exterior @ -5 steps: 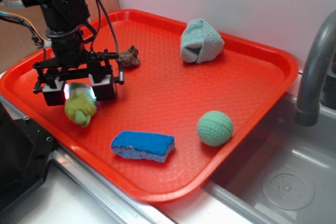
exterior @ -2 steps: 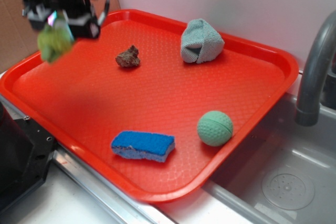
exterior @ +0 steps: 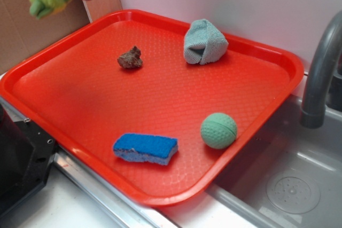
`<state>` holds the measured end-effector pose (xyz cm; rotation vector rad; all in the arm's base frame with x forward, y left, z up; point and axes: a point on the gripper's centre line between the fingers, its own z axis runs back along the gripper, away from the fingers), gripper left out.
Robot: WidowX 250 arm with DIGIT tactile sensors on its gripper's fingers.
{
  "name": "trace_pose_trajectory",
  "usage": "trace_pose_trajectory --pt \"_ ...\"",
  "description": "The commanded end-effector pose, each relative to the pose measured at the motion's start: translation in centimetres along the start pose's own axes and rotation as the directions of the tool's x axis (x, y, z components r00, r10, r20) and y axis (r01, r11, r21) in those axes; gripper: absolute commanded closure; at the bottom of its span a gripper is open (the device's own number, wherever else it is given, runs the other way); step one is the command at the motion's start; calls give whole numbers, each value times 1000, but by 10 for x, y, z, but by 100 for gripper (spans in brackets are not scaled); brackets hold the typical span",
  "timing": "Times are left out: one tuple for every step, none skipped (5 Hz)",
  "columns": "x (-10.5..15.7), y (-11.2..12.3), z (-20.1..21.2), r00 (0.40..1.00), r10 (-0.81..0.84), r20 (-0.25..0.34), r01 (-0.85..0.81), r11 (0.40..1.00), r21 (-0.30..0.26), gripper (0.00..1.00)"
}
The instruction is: Grab the green animal.
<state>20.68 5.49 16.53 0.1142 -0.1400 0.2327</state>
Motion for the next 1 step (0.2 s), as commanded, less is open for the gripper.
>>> trace_pose_trajectory --pt "2 -4 14 998 53 40 -56 996 74 100"
